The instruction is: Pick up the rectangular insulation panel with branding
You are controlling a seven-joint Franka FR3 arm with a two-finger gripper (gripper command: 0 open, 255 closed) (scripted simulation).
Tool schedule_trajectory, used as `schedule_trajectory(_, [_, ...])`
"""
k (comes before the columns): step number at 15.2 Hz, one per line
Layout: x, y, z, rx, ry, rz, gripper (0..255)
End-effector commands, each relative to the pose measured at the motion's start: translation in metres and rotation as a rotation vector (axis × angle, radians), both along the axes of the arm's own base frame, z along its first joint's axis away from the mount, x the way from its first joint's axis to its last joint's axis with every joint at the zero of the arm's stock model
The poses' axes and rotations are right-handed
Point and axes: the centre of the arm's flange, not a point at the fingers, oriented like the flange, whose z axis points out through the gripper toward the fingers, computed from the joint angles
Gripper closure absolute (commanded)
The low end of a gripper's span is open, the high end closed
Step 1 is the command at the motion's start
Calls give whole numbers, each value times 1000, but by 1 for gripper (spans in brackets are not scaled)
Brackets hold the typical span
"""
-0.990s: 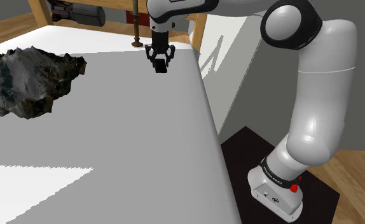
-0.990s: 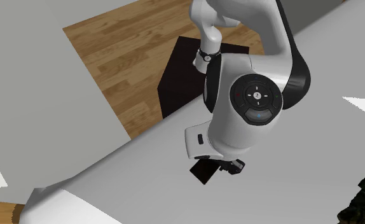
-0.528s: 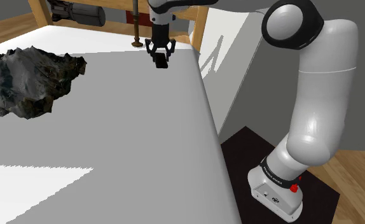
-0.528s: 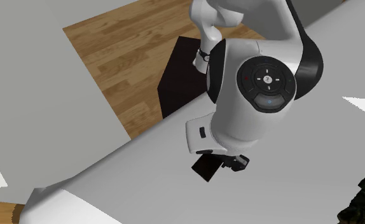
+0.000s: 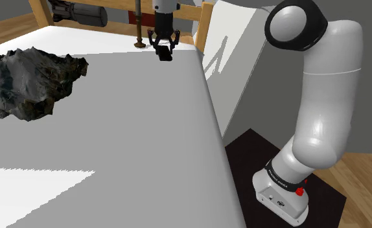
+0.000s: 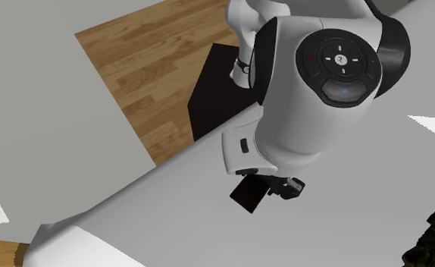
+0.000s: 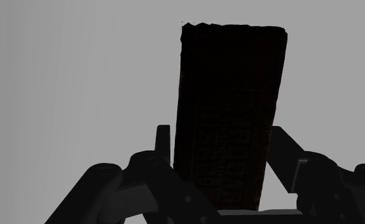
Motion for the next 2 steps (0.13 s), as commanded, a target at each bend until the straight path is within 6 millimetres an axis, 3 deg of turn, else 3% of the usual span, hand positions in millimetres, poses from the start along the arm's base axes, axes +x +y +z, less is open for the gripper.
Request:
schedule_trajectory(1, [0, -1, 7, 0, 0, 0, 255])
schedule_trajectory(2, [0, -1, 7, 0, 0, 0, 255])
